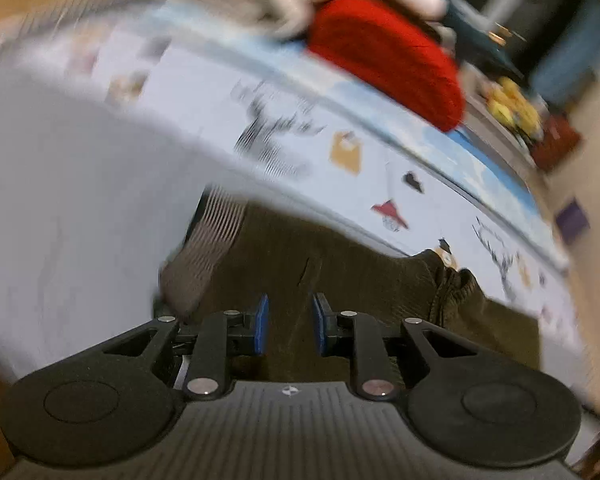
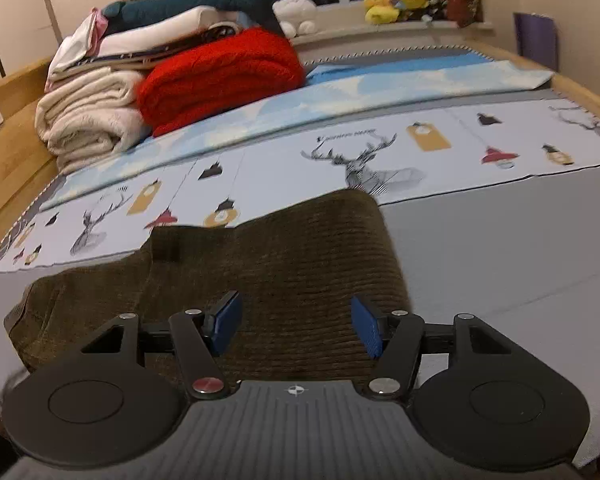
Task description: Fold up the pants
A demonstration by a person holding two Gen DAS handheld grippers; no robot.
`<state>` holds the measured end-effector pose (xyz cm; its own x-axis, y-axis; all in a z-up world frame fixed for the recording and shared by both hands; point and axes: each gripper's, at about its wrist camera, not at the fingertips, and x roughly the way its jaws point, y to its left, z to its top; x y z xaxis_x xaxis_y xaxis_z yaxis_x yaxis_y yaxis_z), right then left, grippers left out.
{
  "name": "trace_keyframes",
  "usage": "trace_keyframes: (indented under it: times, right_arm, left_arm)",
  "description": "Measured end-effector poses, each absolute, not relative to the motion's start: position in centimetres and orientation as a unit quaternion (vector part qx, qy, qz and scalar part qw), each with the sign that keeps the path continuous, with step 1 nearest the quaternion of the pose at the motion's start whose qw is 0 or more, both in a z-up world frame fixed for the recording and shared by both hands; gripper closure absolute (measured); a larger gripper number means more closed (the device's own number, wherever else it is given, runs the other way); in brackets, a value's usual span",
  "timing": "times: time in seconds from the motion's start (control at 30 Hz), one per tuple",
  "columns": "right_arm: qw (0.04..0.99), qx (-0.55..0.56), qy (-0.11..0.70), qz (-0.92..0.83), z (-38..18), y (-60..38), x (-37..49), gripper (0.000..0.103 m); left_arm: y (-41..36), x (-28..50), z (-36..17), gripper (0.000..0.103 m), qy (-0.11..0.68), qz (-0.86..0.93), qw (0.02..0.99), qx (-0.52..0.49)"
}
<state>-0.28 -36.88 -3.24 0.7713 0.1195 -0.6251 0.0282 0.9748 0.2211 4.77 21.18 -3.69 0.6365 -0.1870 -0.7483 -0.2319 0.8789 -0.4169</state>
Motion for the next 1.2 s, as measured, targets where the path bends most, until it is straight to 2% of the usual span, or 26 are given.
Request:
trace_keyframes:
  times: [0.1,0.13,0.33,0.47,0.53,0.7,0.73,0.83,0.93,1.03,1.2]
  right_arm:
    - [0.932,0.084,0.352,0.030,-4.1,-36.0,0.8,0.037]
    - [0.930,0.077,0.358,0.031,-4.4,-35.7,1.1,0.037]
    - [0.919,0.058,0.386,0.046,-5.7,-34.6,2.4,0.036]
    - [0.912,0.047,0.406,0.045,-6.5,-34.1,3.1,0.035]
    - [0.905,0.041,0.421,0.039,-7.0,-33.9,3.5,0.035]
    - [0.885,0.001,0.465,0.034,-8.7,-33.4,3.9,0.035]
    - [0.884,-0.010,0.466,0.035,-8.8,-33.2,3.9,0.035]
    - [0.883,-0.030,0.467,0.039,-8.8,-32.7,3.8,0.034]
    - [0.883,-0.020,0.467,0.039,-8.6,-33.0,3.8,0.034]
    - [0.885,0.002,0.465,0.032,-8.1,-33.7,3.8,0.034]
    - [0.897,0.020,0.442,-0.005,-6.7,-35.5,4.1,0.034]
  left_arm:
    - [22.0,4.9,-5.8,0.073,0.445,0.054,0.851,-0.274]
    - [22.2,5.1,-6.3,0.066,0.451,0.071,0.847,-0.273]
    - [24.3,4.9,-8.0,0.043,0.455,0.126,0.824,-0.312]
    - [24.7,5.6,-8.9,0.037,0.465,0.144,0.811,-0.324]
    - [24.8,6.1,-9.4,0.030,0.472,0.156,0.805,-0.324]
    - [25.0,6.9,-11.8,0.028,0.488,0.185,0.782,-0.341]
    - [24.7,7.0,-11.8,0.030,0.482,0.184,0.789,-0.333]
    - [23.5,7.3,-11.5,0.053,0.476,0.168,0.811,-0.296]
    - [22.9,6.8,-10.5,0.067,0.461,0.171,0.824,-0.281]
    - [20.8,6.6,-7.4,0.075,0.428,0.155,0.862,-0.221]
    - [13.9,7.1,-1.2,0.079,0.363,0.097,0.916,-0.139]
